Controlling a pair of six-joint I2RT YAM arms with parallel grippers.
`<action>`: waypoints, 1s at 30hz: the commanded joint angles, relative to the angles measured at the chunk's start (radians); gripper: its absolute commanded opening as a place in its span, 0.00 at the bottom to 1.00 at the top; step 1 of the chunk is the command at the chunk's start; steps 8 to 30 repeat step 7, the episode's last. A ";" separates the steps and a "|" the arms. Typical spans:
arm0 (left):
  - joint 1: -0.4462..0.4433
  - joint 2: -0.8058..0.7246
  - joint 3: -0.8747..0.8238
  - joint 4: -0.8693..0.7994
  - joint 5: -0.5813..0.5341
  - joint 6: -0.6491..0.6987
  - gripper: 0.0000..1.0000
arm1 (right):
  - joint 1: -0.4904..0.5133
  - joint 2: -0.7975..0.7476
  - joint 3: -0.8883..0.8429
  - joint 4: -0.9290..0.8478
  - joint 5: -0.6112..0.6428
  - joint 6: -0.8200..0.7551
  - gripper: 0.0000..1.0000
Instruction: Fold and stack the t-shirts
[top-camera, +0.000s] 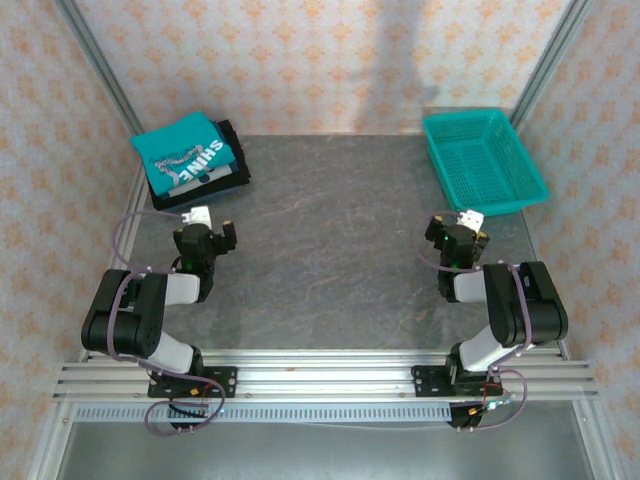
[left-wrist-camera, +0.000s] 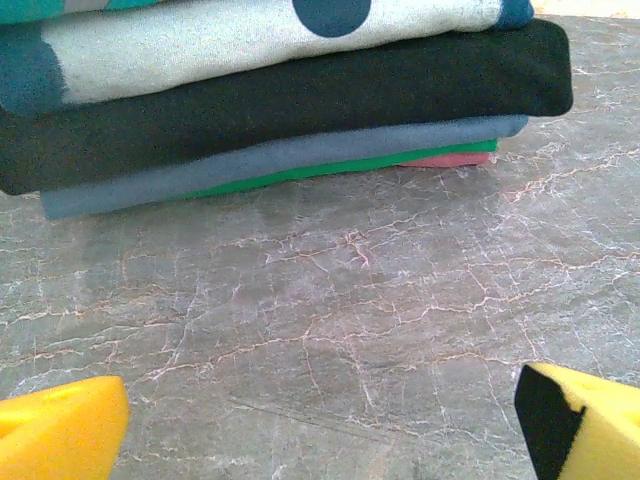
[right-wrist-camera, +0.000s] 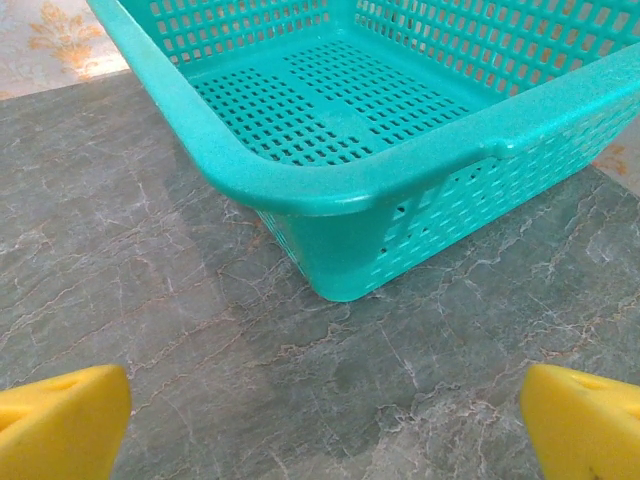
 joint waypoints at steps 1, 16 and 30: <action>-0.008 -0.005 0.025 0.017 -0.029 0.026 1.00 | -0.002 0.000 0.020 0.019 -0.014 -0.014 0.99; -0.012 -0.004 0.028 0.014 -0.030 0.030 1.00 | -0.002 -0.002 0.013 0.028 -0.018 -0.014 0.99; -0.012 -0.004 0.028 0.014 -0.030 0.030 1.00 | -0.002 -0.002 0.013 0.028 -0.018 -0.014 0.99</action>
